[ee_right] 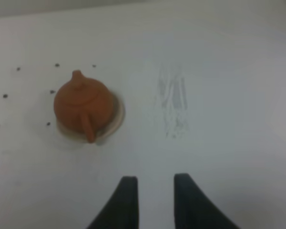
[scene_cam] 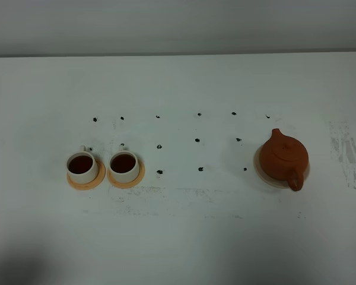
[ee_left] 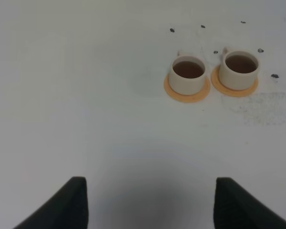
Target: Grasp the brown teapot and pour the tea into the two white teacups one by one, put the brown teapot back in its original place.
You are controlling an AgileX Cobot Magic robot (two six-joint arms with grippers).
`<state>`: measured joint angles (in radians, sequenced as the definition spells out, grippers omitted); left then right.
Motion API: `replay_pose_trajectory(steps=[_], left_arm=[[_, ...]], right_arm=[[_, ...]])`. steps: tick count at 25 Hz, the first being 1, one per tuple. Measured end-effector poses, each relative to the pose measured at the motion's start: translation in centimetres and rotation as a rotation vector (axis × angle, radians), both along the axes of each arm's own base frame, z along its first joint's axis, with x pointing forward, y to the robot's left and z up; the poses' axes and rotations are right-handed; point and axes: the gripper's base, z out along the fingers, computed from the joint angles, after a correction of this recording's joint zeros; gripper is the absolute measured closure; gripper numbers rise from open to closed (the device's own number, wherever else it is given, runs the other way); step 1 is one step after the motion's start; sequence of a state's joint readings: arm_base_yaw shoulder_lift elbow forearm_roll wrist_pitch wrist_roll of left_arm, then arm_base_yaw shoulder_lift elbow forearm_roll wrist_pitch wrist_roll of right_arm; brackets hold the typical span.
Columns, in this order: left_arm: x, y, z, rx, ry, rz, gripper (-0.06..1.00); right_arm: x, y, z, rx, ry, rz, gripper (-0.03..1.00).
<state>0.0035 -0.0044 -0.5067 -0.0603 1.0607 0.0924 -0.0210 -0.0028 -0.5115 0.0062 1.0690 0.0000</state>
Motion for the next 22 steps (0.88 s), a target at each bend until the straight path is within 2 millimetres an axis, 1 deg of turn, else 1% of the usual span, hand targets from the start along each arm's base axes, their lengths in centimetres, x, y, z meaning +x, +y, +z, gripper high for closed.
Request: replay_pose_trajectory(steps=[22], left_arm=[[0.0,0.0,0.0,0.0,0.0,0.0,0.36]], right_arm=[[-0.06,0.03,0.0,-0.004,-0.004,-0.005,0.76]])
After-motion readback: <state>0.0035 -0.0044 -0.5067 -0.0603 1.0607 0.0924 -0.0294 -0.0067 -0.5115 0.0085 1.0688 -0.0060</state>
